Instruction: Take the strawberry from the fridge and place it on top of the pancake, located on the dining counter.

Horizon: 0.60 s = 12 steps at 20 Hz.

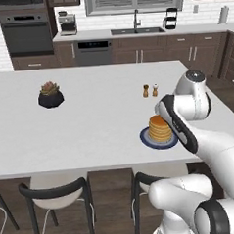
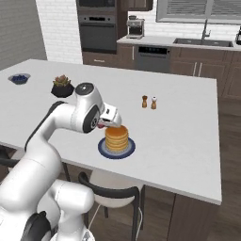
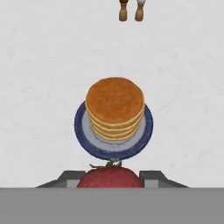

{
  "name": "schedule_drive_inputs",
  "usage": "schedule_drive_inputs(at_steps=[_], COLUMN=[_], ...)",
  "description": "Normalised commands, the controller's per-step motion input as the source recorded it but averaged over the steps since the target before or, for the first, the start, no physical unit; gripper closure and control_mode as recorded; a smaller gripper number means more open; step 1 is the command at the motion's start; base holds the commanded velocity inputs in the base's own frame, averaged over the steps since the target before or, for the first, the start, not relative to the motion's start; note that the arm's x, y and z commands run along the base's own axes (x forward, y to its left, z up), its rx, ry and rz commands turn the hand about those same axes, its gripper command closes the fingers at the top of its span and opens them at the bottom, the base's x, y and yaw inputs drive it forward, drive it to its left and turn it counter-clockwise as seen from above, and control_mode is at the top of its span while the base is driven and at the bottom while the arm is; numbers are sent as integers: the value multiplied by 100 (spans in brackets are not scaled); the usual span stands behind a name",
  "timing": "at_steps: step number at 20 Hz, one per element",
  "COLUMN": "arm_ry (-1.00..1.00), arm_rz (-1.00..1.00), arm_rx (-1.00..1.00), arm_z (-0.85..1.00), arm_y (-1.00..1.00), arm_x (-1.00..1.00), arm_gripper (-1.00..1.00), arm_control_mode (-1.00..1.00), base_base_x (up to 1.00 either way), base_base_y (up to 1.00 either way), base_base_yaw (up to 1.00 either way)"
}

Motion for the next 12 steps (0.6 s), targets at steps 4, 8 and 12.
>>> schedule_drive_inputs(at_steps=[4,8,12], arm_ry=[2,2,0], arm_rz=[0,0,0], arm_rx=[0,0,0], arm_z=[-31,-21,-13], arm_y=[-1,-4,-15], arm_x=[18,36,37], arm_gripper=[100,100,100], arm_control_mode=[-100,-100,-100], base_base_x=[0,0,0], base_base_y=[0,0,0], base_base_yaw=[0,0,0])
